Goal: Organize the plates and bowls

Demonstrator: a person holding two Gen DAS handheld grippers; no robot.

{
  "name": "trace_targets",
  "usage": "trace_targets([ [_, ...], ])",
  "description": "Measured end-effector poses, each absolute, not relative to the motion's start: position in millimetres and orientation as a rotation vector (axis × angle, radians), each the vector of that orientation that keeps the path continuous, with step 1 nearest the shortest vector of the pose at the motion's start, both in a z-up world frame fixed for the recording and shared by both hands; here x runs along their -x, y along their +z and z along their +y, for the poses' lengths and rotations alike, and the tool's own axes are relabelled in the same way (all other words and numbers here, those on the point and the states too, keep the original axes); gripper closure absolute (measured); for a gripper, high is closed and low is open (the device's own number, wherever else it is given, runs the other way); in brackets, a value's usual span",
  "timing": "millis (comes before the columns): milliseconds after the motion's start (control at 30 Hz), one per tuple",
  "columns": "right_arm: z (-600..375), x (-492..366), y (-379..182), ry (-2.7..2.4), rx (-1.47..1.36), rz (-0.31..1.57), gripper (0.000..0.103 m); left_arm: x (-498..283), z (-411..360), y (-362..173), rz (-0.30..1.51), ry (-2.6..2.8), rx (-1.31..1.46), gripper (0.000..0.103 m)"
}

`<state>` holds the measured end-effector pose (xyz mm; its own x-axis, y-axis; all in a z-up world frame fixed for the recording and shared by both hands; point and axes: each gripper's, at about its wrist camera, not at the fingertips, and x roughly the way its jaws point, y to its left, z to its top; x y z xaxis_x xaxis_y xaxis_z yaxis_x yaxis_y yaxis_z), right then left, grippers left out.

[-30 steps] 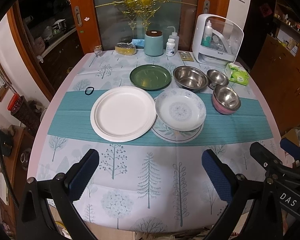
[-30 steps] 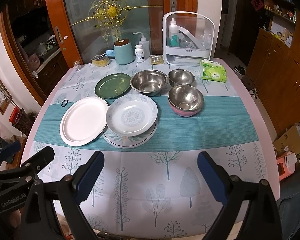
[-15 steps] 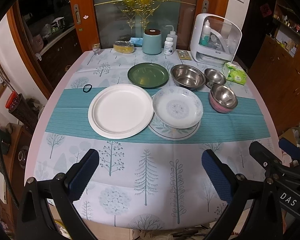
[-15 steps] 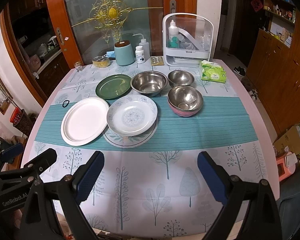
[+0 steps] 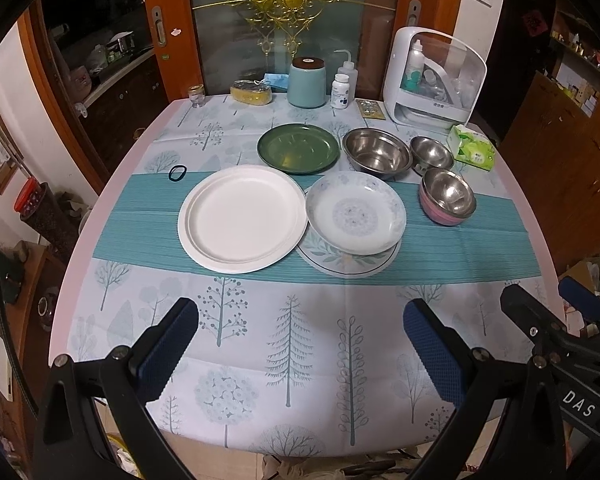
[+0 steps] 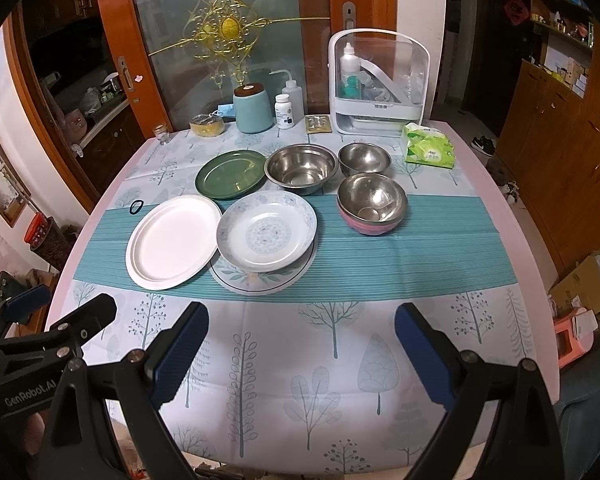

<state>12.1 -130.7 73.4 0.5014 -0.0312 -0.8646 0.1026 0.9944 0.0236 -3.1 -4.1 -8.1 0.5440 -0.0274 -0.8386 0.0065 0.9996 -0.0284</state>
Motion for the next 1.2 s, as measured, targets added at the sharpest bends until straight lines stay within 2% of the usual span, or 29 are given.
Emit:
trace_targets([
  [1200,-146,-21,71,-0.007,-0.058,1.017,0.007,4,-20,-2,0.963,0.043,0.028,0.001],
])
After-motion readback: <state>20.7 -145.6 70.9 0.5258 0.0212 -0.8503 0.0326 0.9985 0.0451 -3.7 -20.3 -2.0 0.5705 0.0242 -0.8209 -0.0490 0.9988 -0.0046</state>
